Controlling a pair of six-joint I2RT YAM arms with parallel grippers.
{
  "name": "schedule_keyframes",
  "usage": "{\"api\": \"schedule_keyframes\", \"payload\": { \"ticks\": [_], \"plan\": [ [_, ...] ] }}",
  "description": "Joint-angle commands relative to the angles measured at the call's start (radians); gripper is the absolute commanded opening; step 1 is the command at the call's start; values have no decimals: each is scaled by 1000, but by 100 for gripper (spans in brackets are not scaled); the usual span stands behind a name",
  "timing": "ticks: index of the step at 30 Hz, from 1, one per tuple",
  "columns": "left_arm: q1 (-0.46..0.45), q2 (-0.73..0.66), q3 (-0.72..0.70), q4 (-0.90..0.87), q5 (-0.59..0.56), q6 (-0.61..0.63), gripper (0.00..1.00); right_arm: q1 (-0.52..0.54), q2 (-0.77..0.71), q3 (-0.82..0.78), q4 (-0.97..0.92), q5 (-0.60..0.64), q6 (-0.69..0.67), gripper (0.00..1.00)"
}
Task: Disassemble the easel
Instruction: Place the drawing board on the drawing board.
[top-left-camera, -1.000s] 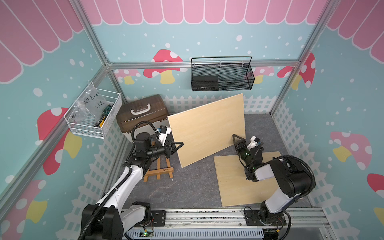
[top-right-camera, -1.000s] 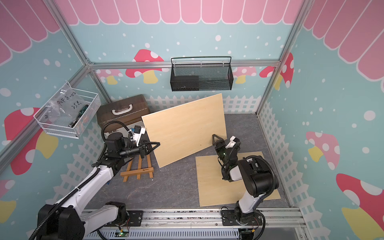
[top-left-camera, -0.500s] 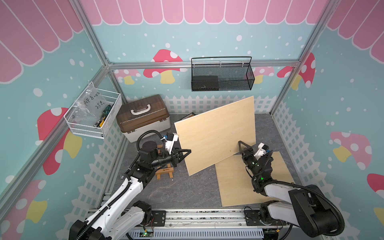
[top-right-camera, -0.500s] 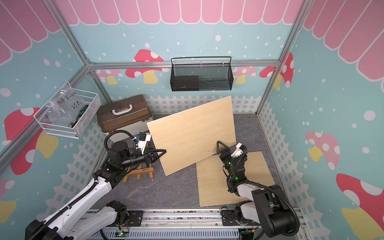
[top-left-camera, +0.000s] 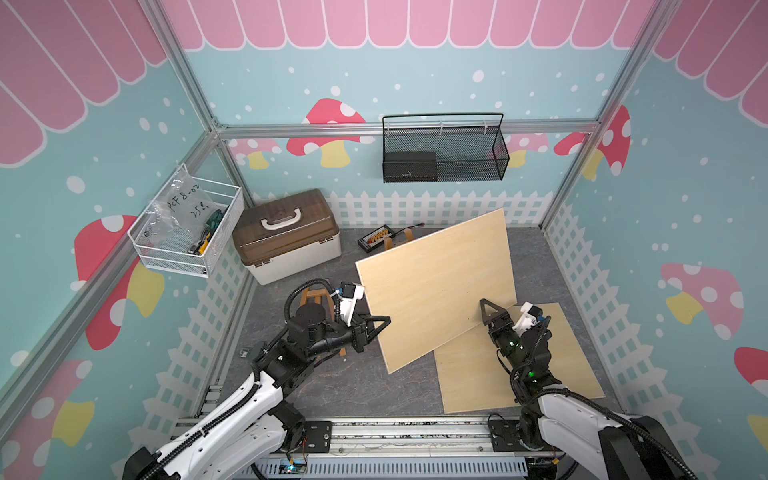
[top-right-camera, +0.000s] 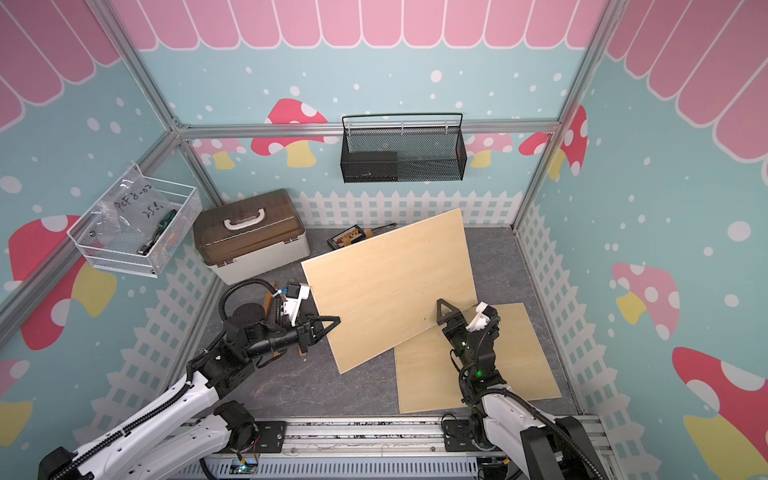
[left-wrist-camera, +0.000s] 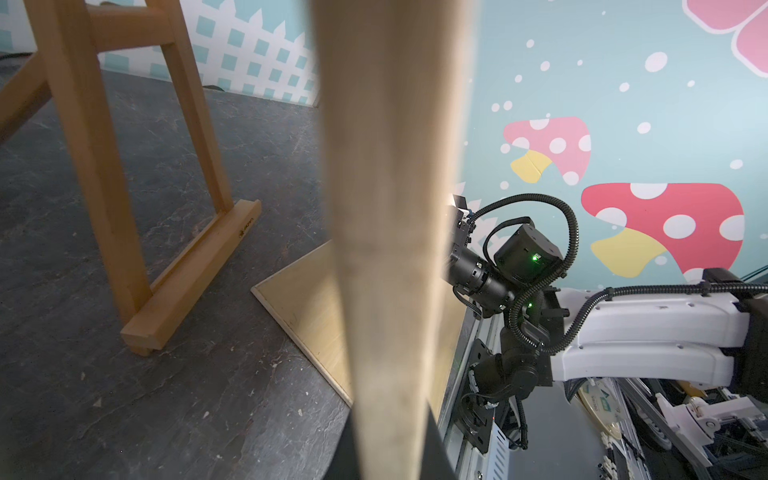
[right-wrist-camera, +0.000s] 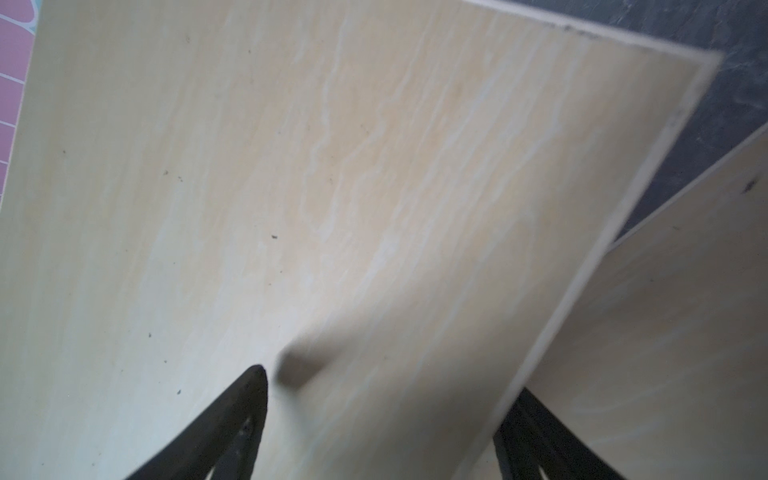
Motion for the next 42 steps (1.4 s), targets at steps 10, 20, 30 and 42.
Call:
{"api": "schedule_keyframes", "payload": {
  "ticks": [10,20,30,42],
  "plan": [
    [-119,-58,-153,-107,27,-126,0,20,-73,29,60,-90,-56,84],
    [-118,-112,-193,-100,-19,-169,0,20,-140,54,-292,-115,-122,84],
    [-98,-143,-188,-134,-55,-169,0,17,-131,222,-681,-177,-299,85],
    [-12,-142,-151,-152,-20,-194,0,7,-51,473,-1104,-260,-532,88]
  ]
}}
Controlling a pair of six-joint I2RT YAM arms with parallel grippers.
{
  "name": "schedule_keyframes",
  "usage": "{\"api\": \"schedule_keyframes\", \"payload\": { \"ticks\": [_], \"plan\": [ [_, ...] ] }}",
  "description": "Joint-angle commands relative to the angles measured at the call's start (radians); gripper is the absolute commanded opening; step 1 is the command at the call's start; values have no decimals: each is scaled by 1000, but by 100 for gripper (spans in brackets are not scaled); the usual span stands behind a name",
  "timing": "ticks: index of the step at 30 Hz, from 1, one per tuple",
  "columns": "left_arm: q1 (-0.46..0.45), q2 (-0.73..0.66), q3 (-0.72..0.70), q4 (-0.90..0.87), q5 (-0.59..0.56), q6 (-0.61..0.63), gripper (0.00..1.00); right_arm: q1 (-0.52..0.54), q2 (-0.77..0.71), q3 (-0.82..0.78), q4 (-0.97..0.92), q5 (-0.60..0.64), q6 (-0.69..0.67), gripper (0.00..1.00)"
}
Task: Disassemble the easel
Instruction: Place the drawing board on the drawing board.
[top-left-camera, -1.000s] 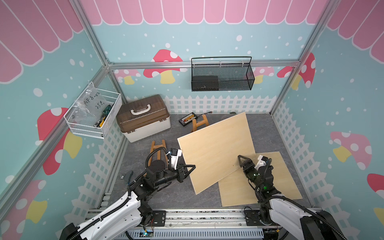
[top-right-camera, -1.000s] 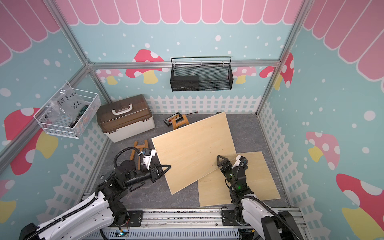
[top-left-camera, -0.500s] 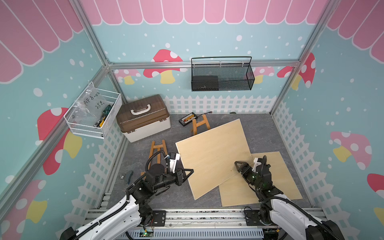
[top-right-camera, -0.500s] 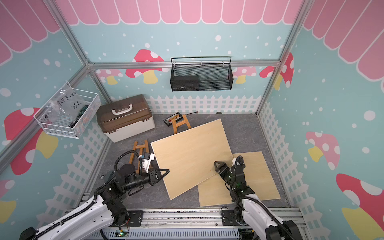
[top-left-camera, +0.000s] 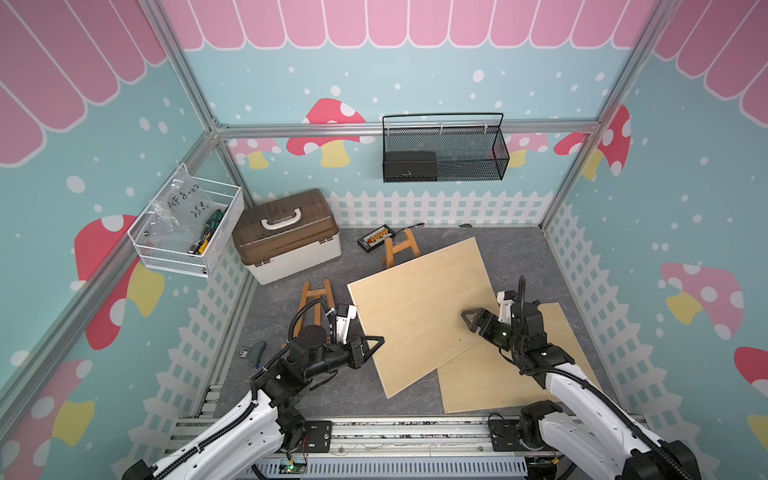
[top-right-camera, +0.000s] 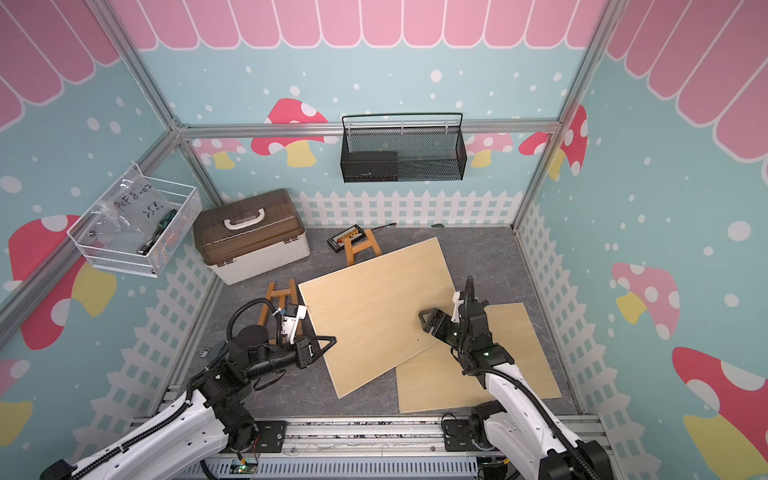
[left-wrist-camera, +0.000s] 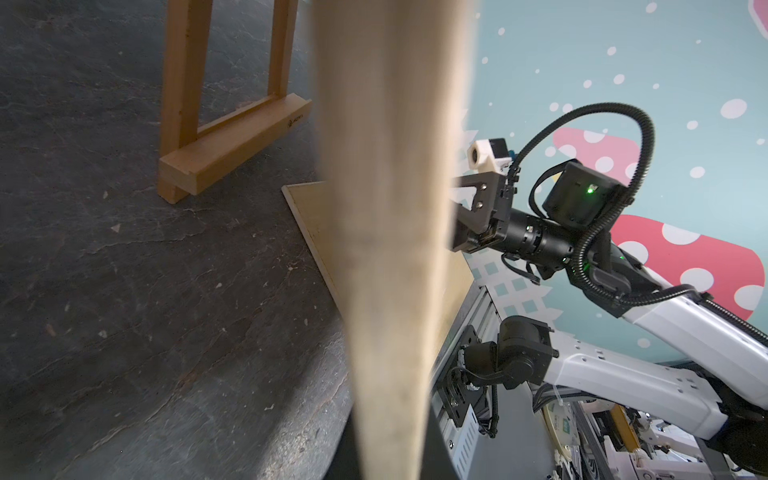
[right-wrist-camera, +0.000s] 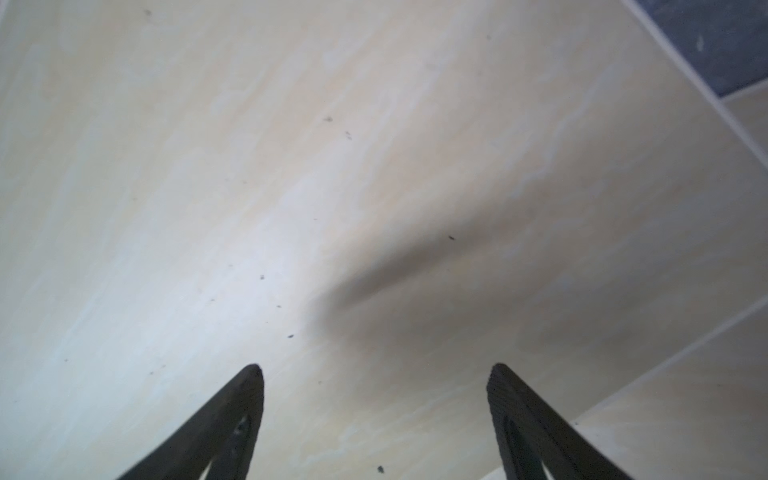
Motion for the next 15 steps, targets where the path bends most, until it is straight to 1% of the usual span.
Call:
{"api": "schedule_keyframes", "payload": {
  "ticks": [1,3,6,10,13,15],
  "plan": [
    [9,4,28,-97,59,47,0,-8,14,66,-141,-20,-114,88],
    [12,12,29,-93,69,47,0,-22,33,108,-164,-13,-150,88],
    [14,26,37,-99,78,56,0,-69,112,191,-186,13,-245,88],
    [27,43,50,-108,87,65,0,-174,258,346,-176,51,-393,89],
    [35,59,59,-114,93,70,0,-277,388,466,-154,24,-494,89],
    [42,63,61,-115,95,71,0,-333,473,536,-136,-30,-554,90]
  ]
}}
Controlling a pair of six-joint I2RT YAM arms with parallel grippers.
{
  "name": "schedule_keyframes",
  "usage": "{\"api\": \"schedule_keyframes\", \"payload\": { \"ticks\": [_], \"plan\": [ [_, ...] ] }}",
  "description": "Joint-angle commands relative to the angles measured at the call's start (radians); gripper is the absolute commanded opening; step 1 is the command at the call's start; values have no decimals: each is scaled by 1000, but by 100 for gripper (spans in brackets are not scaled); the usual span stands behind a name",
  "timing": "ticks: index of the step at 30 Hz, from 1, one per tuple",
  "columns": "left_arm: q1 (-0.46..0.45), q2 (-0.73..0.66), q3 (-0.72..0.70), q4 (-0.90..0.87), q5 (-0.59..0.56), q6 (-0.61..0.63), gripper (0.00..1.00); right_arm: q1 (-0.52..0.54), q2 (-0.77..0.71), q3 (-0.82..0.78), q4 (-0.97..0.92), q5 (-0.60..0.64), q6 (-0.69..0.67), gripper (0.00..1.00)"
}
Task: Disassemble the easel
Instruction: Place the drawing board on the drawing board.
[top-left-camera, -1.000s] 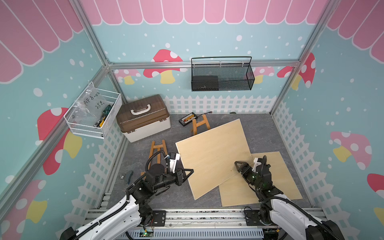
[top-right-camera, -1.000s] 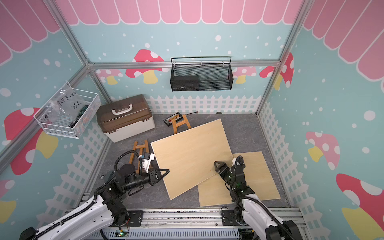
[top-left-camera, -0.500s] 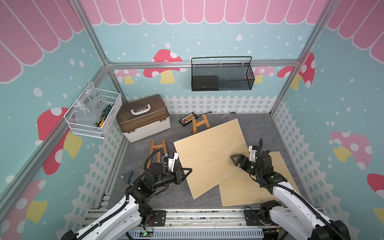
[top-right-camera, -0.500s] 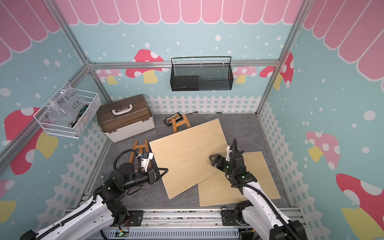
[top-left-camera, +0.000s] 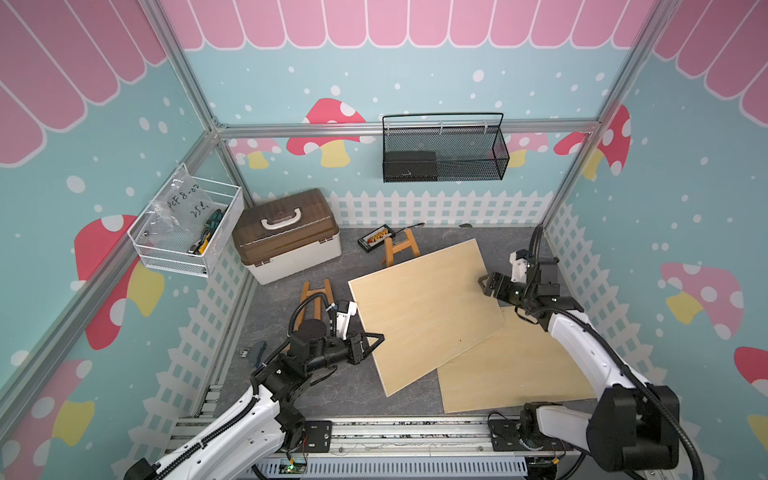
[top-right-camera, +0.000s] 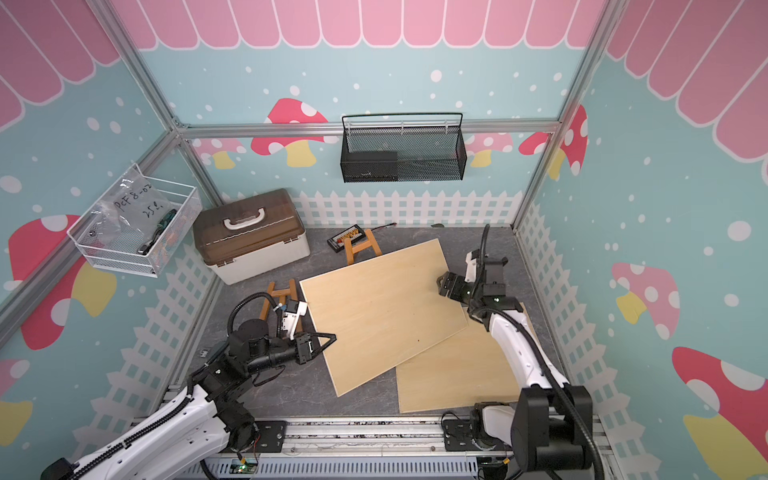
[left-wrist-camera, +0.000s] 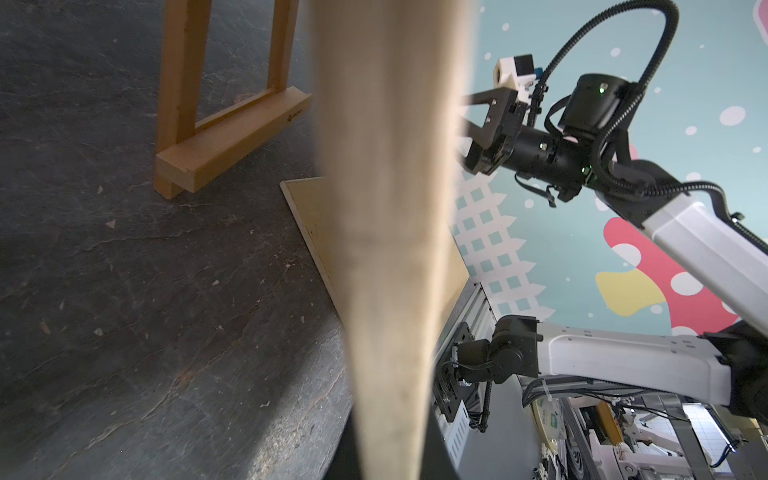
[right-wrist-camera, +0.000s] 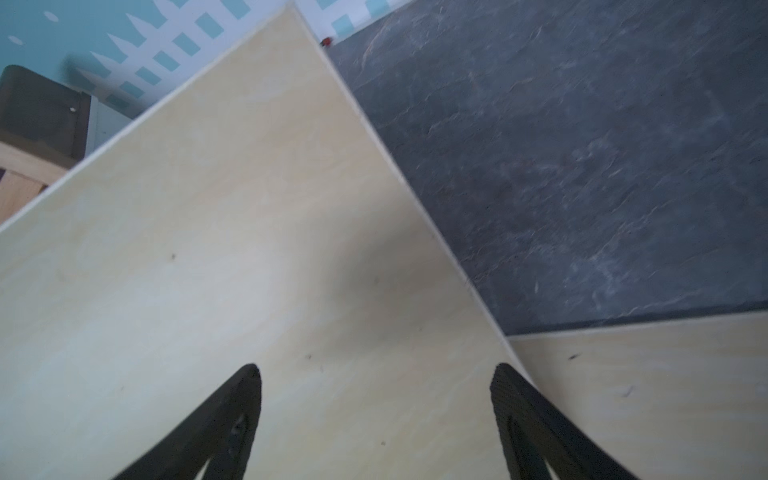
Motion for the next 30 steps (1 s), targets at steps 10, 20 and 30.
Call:
{"api": "schedule_keyframes", "payload": {
  "ticks": [10,20,30],
  "plan": [
    [46,22,11,-90,64,75,0,-107,392,260,47,-377,-273,88],
    [82,30,11,-92,112,92,0,-46,401,154,58,-420,-293,87],
    [87,30,6,-68,131,83,0,-34,347,98,38,-480,-300,86]
  ]
}}
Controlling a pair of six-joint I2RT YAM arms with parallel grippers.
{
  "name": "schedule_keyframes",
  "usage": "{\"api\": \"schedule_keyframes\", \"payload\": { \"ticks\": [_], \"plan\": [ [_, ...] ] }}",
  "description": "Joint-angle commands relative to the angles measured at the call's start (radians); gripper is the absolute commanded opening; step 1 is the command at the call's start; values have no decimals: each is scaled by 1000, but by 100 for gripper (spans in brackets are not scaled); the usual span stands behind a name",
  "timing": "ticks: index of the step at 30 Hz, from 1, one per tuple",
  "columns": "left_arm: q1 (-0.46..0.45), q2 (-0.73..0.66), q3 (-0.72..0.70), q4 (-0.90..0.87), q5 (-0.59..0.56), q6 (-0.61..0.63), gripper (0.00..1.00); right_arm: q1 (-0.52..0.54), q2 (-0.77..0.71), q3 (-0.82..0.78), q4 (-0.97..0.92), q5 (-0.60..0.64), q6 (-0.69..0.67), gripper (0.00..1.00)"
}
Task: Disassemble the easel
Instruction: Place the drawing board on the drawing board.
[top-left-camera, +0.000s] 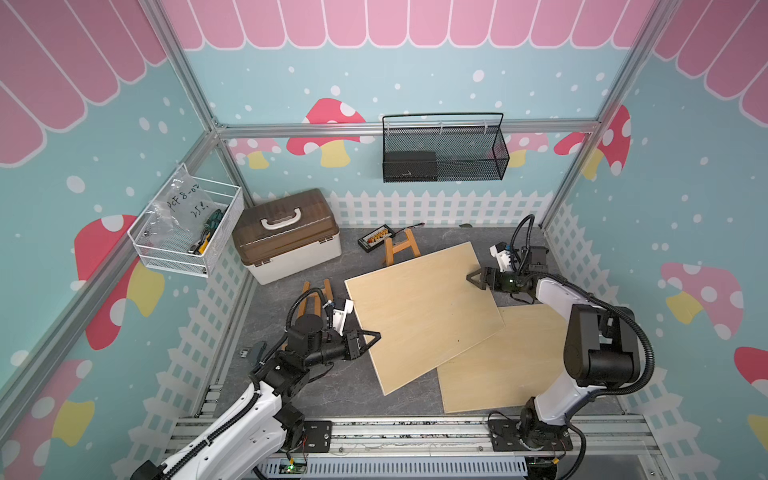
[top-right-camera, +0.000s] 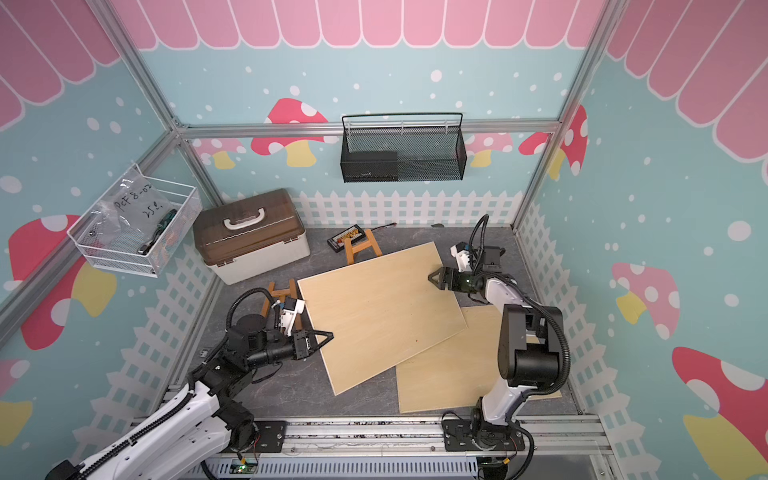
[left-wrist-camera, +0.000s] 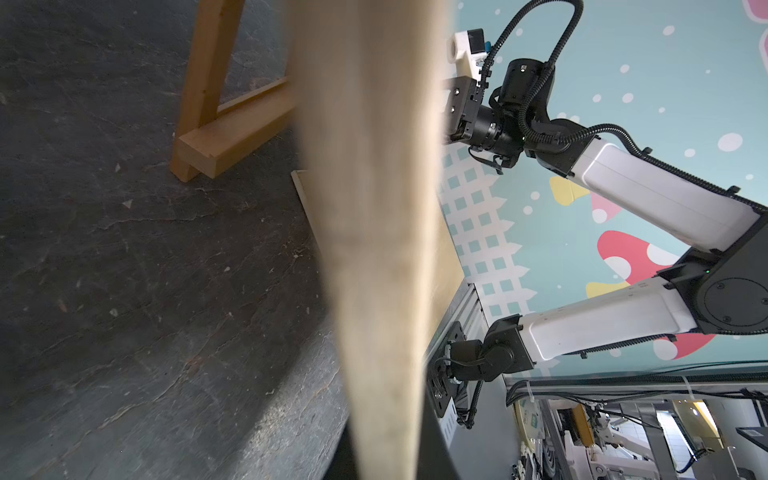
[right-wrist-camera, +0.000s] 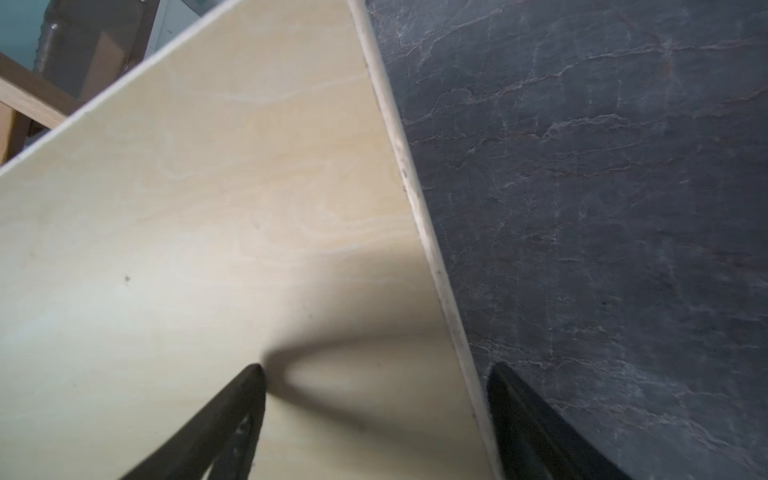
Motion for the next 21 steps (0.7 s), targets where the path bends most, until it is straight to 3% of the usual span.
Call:
{"api": "schedule_keyframes", "payload": {
  "ticks": [1,8,21],
  "plan": [
    [-7,1,4,-49,29,102,0,17,-52,-36,-58,-67,-40,85],
    [-7,-27,-5,-53,44,72,0,17,-195,-136,-87,-92,-1,84],
    [-19,-7,-19,-80,70,24,0,16,-488,-359,-94,46,229,83]
  ]
}}
